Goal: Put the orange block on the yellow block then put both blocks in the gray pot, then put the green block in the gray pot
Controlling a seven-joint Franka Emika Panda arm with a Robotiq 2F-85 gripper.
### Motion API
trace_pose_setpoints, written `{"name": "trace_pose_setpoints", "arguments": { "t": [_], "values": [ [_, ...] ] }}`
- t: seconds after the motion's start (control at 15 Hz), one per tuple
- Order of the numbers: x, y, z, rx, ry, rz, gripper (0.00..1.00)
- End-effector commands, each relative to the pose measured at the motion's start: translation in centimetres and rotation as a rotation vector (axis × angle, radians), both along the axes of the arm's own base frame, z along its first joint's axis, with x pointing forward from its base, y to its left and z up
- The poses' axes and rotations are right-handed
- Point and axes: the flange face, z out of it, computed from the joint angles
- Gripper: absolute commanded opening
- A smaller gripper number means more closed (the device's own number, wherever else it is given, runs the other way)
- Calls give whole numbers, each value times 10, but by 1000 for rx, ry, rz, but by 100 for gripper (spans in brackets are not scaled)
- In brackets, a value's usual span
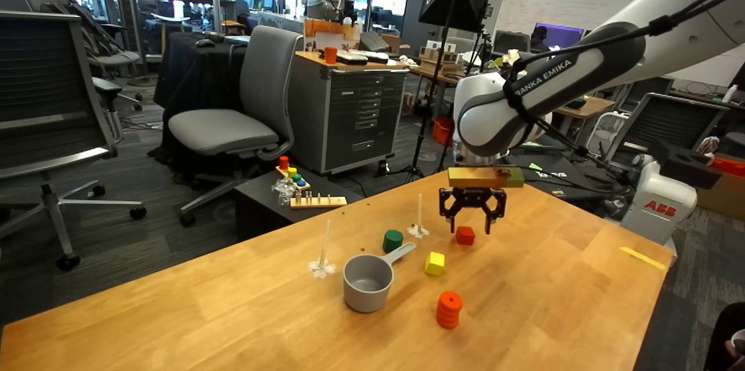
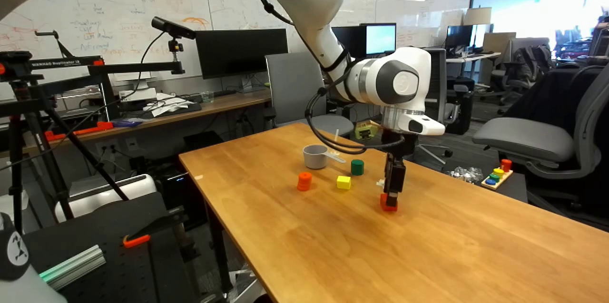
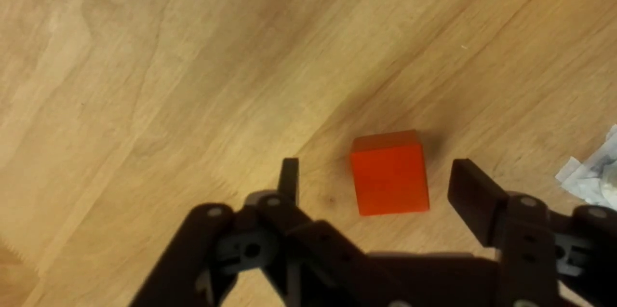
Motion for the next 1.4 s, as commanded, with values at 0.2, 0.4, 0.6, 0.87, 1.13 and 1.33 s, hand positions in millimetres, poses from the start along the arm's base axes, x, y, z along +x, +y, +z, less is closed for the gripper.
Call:
{"name": "trace_pose_setpoints", "arguments": {
  "t": [0.2, 0.4, 0.6, 0.87, 1.13, 1.33],
  "values": [
    [10, -12, 13, 10, -7, -38, 26],
    [11, -27, 23, 33, -26, -64, 13],
    [12, -43, 34, 47, -44, -88, 12],
    [16, -11, 42, 60, -84, -77, 12],
    [18, 48, 59, 103, -124, -8, 12],
    [20, 80, 69, 118, -142, 27, 12]
  ]
}}
